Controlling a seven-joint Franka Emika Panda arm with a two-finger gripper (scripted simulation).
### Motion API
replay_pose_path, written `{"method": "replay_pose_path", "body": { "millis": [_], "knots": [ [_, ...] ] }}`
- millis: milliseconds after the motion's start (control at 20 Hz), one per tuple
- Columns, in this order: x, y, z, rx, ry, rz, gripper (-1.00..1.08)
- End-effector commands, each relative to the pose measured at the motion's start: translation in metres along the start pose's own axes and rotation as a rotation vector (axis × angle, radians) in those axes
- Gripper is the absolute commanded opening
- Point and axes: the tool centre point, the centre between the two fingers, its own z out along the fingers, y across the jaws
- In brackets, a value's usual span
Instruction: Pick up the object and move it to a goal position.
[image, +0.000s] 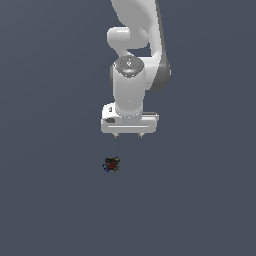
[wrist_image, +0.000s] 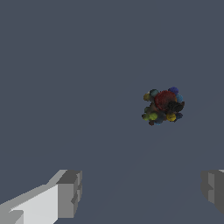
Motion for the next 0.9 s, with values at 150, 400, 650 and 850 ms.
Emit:
{"method": "replay_pose_path", "body": {
  "millis": [150, 400, 650, 850],
  "knots": [
    [0.0, -0.005, -0.002, 0.0, 0.004, -0.004, 1.0],
    [0.0, -0.026, -0.011, -0.001, 0.018, -0.028, 1.0],
    [0.0, -0.027, -0.012, -0.001, 0.019, -0.03, 1.0],
    [0.001, -0.026, -0.01, 0.0, 0.018, -0.004, 1.0]
  ]
}}
